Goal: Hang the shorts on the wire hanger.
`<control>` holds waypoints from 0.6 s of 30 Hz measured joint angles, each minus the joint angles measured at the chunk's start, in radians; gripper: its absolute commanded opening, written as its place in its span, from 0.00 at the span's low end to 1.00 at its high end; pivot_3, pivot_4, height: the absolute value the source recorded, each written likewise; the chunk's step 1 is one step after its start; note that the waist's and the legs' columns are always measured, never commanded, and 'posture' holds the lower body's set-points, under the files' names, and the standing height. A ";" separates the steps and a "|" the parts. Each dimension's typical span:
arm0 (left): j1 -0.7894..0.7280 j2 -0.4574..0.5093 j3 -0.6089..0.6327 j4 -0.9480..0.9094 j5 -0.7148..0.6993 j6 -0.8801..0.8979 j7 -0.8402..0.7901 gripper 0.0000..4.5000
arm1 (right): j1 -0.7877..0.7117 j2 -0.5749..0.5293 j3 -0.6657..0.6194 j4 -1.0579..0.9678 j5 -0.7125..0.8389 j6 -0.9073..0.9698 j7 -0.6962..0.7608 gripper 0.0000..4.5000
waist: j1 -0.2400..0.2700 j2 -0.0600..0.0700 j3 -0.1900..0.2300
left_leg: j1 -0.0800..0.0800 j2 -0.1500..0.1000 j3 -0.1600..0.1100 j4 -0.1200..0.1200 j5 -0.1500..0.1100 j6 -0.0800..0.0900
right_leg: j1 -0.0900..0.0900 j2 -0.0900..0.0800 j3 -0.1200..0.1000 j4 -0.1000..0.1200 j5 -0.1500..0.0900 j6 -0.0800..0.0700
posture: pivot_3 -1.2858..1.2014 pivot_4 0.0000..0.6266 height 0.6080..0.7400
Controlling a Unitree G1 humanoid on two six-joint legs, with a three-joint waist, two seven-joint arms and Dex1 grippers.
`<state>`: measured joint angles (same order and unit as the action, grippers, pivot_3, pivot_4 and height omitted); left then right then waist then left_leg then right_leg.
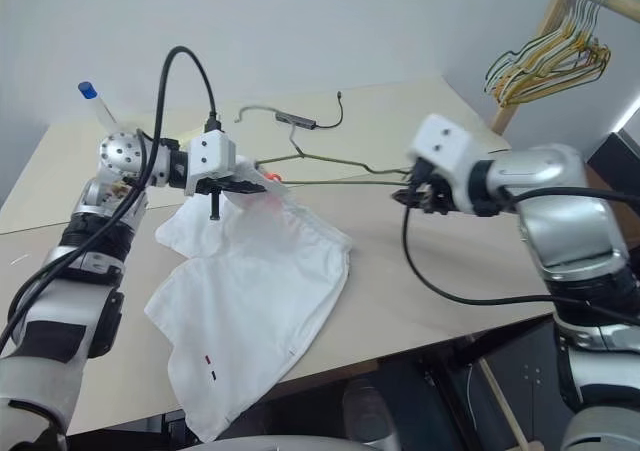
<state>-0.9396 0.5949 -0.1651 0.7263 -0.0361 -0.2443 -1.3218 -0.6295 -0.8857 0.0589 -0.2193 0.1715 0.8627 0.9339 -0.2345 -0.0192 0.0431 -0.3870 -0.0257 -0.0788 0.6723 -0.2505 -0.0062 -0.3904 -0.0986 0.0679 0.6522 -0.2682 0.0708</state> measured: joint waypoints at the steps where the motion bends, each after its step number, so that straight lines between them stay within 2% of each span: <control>1: 0.013 0.008 0.013 -0.015 -0.007 0.018 0.001 0.00 | 0.033 0.001 -0.039 0.005 0.011 0.002 -0.014 0.74 | 0.001 0.000 0.000 | 0.001 0.000 0.000 0.000 0.000 0.000 | 0.000 0.000 0.000 0.002 0.000 0.000 | 0.44 0.00 1.00; 4: 0.059 0.027 0.037 -0.091 -0.034 0.087 0.013 0.00 | 0.182 0.045 -0.172 -0.017 0.051 0.012 -0.064 0.97 | 0.005 -0.001 -0.001 | 0.002 0.001 -0.001 0.001 -0.001 0.001 | 0.001 0.000 0.000 0.004 0.000 0.000 | 0.44 0.00 1.00; 5: 0.072 0.031 0.043 -0.105 -0.041 0.103 0.015 0.00 | 0.224 0.065 -0.187 -0.022 0.060 0.012 -0.073 0.99 | 0.006 -0.001 -0.001 | 0.002 0.000 0.000 0.002 -0.001 0.001 | 0.002 0.000 0.000 0.004 0.000 0.000 | 0.44 0.00 1.00; 8: 0.107 0.033 0.051 -0.164 -0.050 0.163 0.023 0.00 | 0.341 0.200 -0.201 -0.080 0.115 0.012 -0.117 0.99 | -0.001 0.000 -0.001 | 0.003 0.001 0.000 0.004 -0.001 0.001 | 0.002 0.002 0.002 0.005 0.000 0.000 | 0.44 0.00 1.00; 11: 0.120 0.030 0.052 -0.221 -0.072 0.207 0.023 0.00 | 0.374 0.358 -0.139 -0.116 0.163 0.023 -0.173 0.99 | -0.008 0.000 -0.001 | 0.005 0.003 0.000 0.004 -0.001 0.001 | 0.002 0.005 0.002 0.006 0.000 0.000 | 0.44 0.00 1.00; 15: 0.128 0.032 0.053 -0.269 -0.083 0.238 0.030 0.00 | 0.333 0.525 -0.055 -0.079 0.217 0.077 -0.231 0.99 | -0.009 0.001 -0.002 | 0.006 0.003 -0.001 0.003 -0.001 0.001 | 0.002 0.005 0.002 0.010 0.000 0.000 | 0.44 0.00 1.00; 18: 0.143 0.042 0.054 -0.282 -0.083 0.250 0.033 0.00 | 0.244 0.590 -0.027 0.024 0.245 0.138 -0.256 0.99 | -0.007 0.001 -0.002 | 0.006 0.002 -0.001 0.003 -0.001 0.001 | 0.002 0.004 0.002 0.010 0.000 0.000 | 0.44 0.00 1.00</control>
<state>-0.7970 0.6366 -0.1109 0.4447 -0.1196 0.0057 -1.2884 -0.3856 -0.2954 0.0323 -0.1955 0.4169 1.0010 0.6779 -0.2412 -0.0186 0.0414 -0.3808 -0.0233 -0.0795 0.6756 -0.2511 -0.0054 -0.3887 -0.0942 0.0696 0.6622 -0.2682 0.0705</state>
